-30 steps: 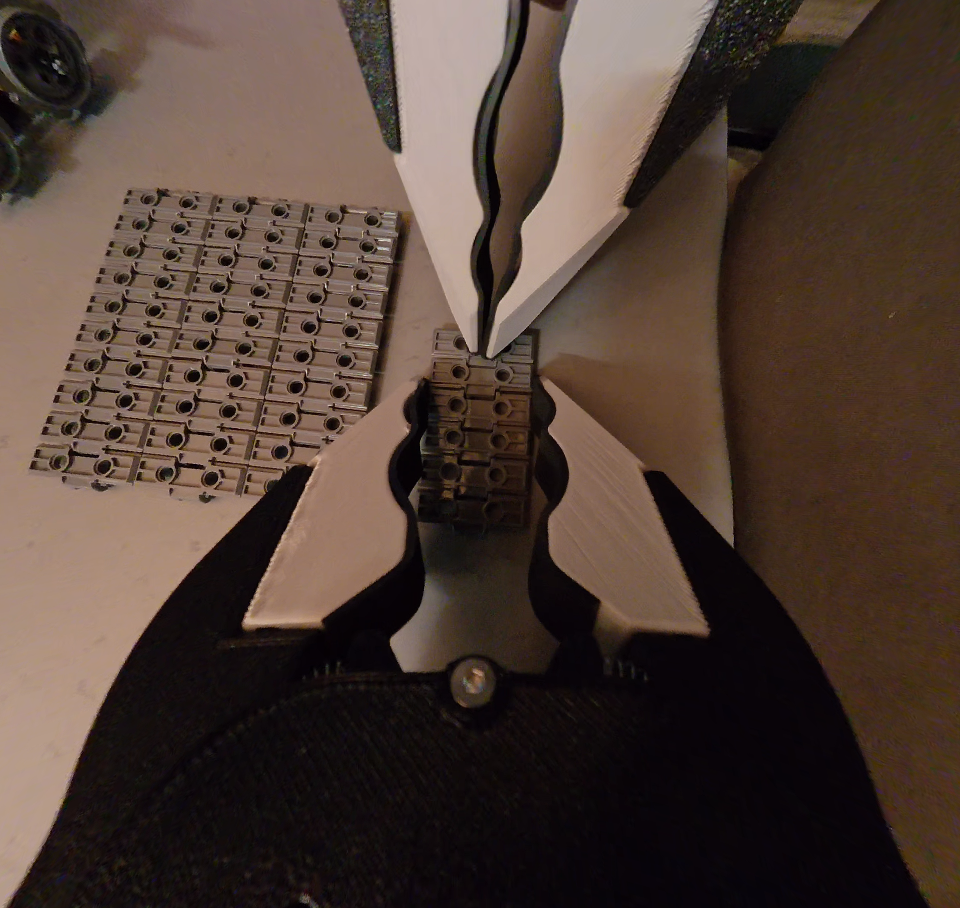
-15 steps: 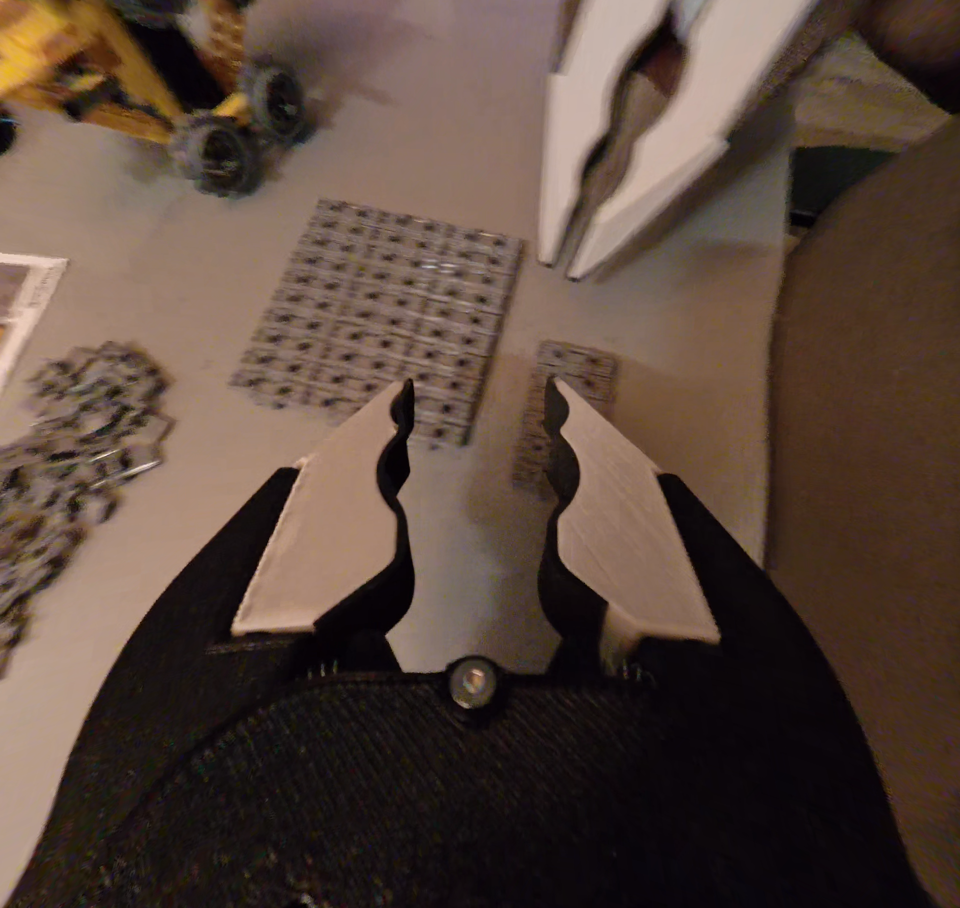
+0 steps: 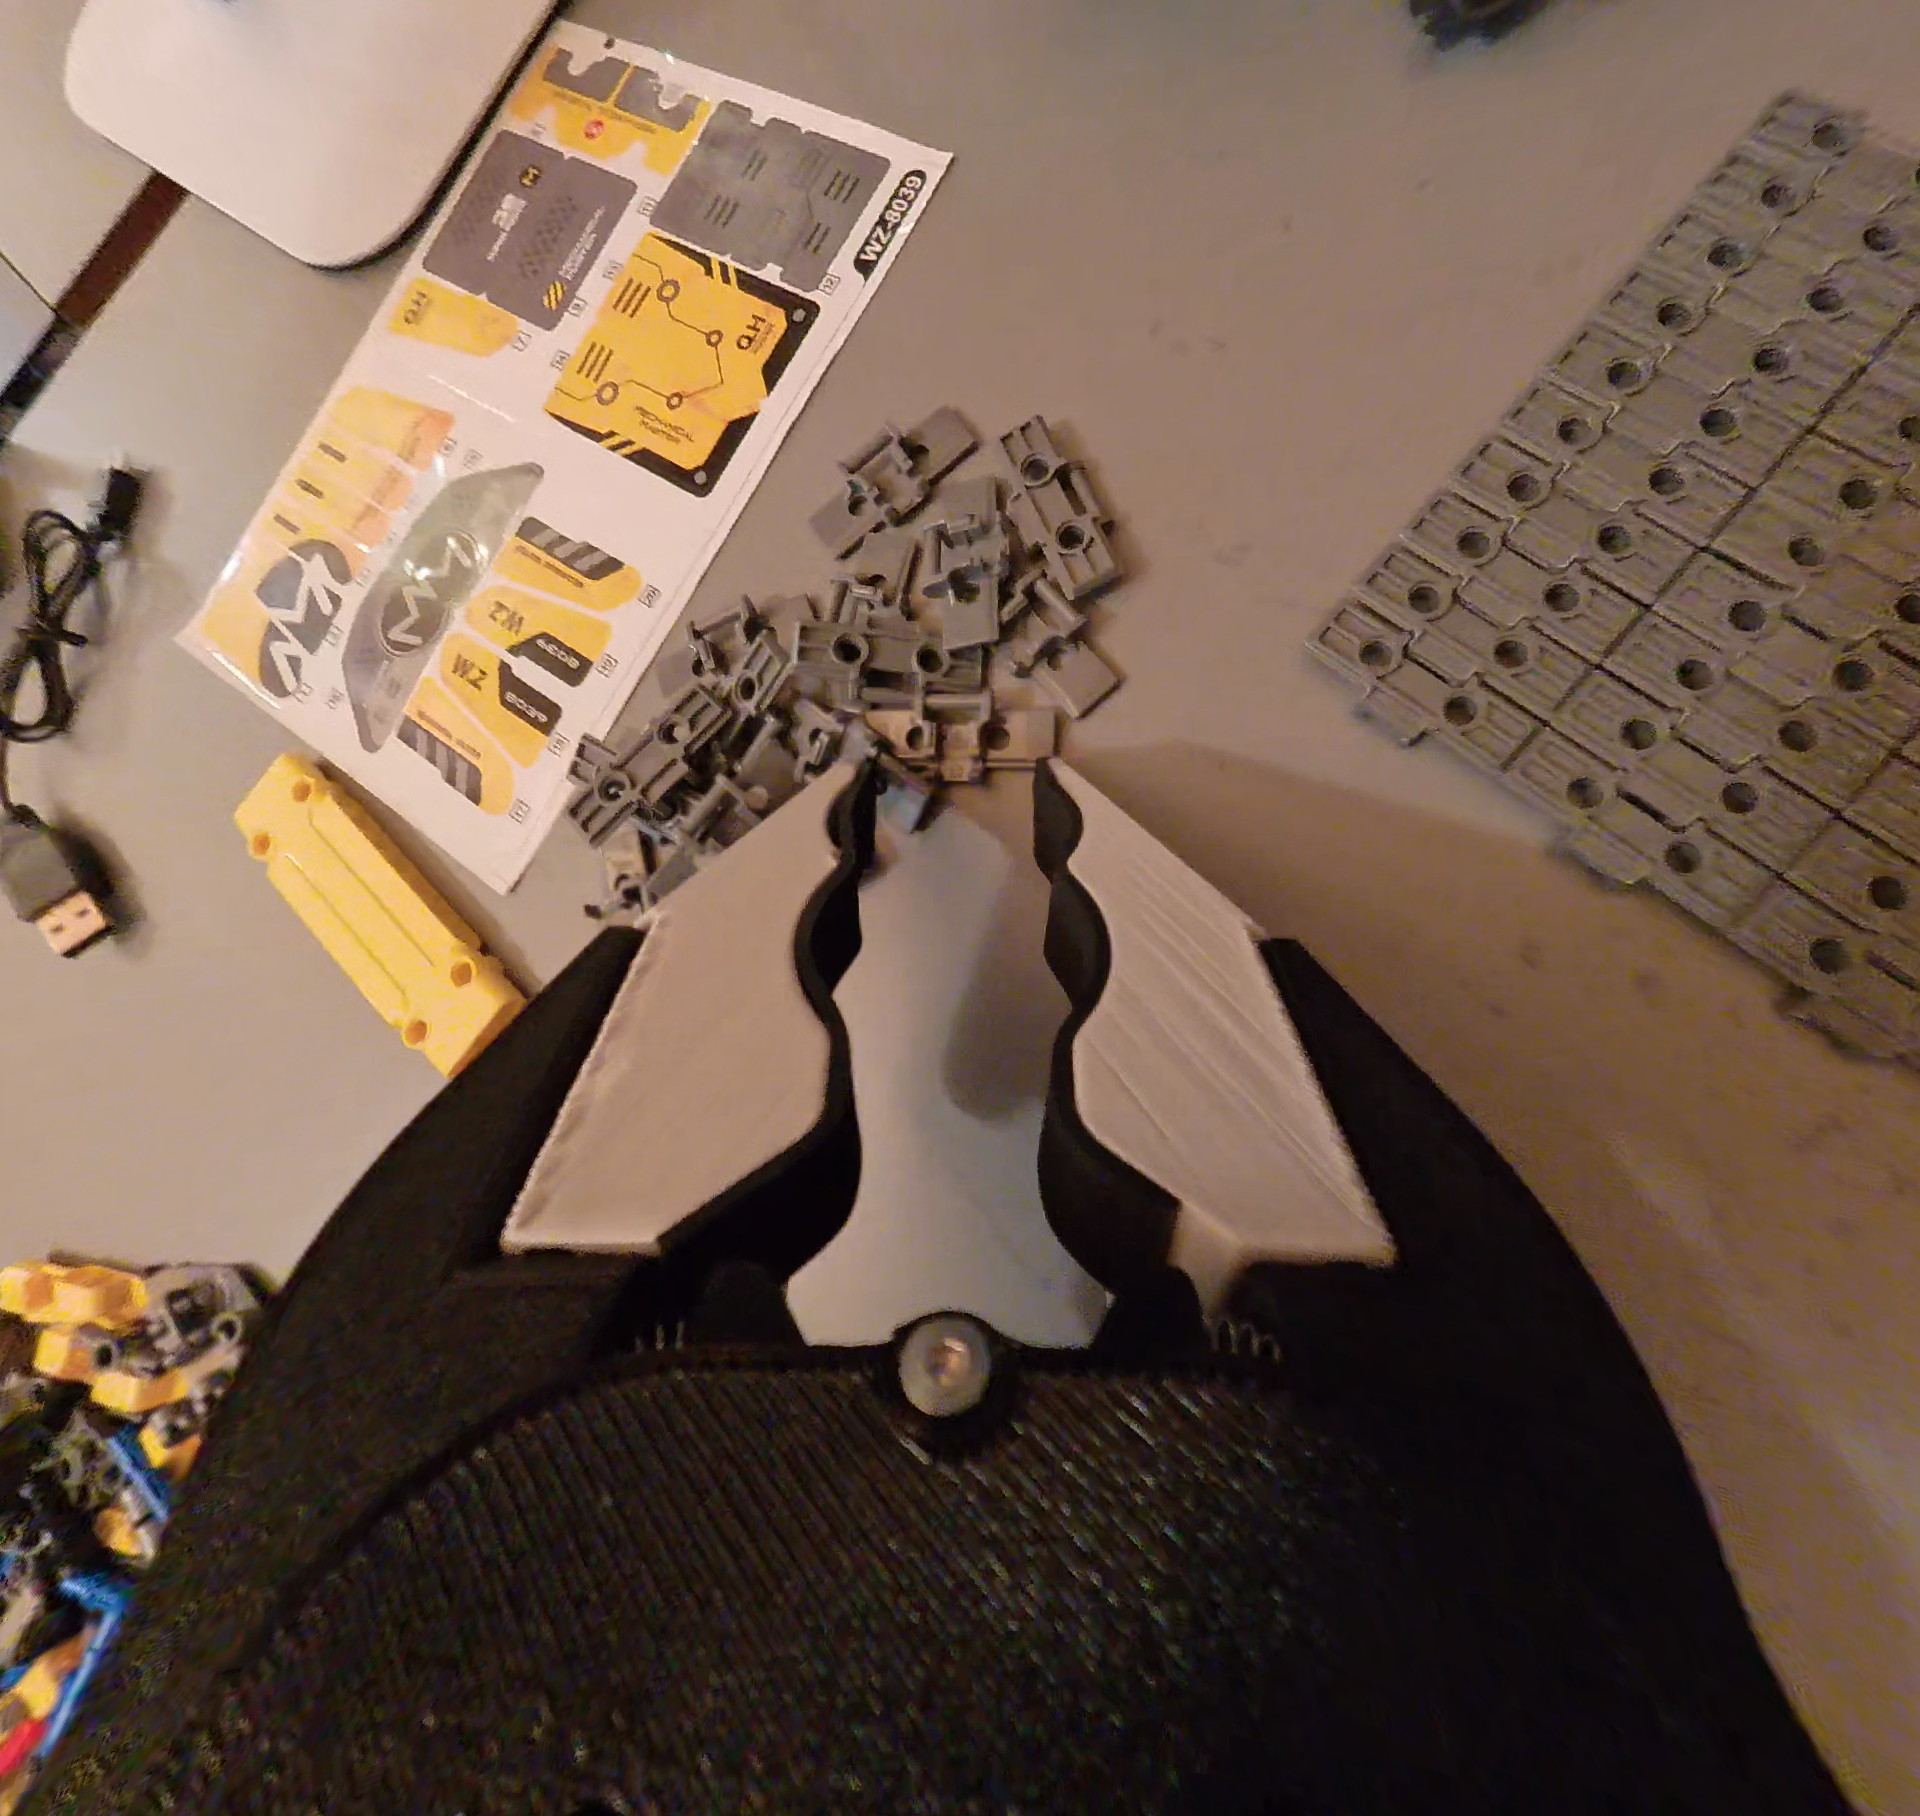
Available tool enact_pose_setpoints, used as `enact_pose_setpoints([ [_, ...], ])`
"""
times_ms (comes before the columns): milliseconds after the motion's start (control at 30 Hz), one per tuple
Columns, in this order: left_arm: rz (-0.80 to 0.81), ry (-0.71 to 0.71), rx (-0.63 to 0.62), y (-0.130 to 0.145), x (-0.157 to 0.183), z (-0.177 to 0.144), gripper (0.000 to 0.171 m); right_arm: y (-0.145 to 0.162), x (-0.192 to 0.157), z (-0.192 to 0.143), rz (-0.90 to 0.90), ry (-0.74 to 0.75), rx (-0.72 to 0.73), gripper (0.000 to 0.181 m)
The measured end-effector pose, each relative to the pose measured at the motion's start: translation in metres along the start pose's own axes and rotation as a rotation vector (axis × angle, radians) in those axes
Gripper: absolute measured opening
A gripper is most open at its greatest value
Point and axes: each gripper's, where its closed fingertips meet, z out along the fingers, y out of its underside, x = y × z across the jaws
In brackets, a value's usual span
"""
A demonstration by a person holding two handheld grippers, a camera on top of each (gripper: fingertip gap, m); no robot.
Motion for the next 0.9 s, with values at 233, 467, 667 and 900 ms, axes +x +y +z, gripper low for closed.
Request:
enact_pose_setpoints([
  [233,0.006,0.046,0.004,-0.003,0.008,0.001,0.004,0.002,0.003,0.0,0.013,0.006,0.011,0.004],
  [467,-0.008,0.065,0.09,-0.011,0.016,-0.021,0.0,-0.001,0.007,-0.004,0.002,0.042,0.027,0.004],
  [667,-0.116,0.289,0.239,-0.032,0.055,-0.06,0.0,-0.02,0.017,-0.01,-0.064,0.132,0.117,0.012],
  [900,-0.277,0.684,0.368,-0.054,0.114,-0.101,0.0,-0.052,0.017,-0.014,-0.333,0.186,0.296,0.023],
])
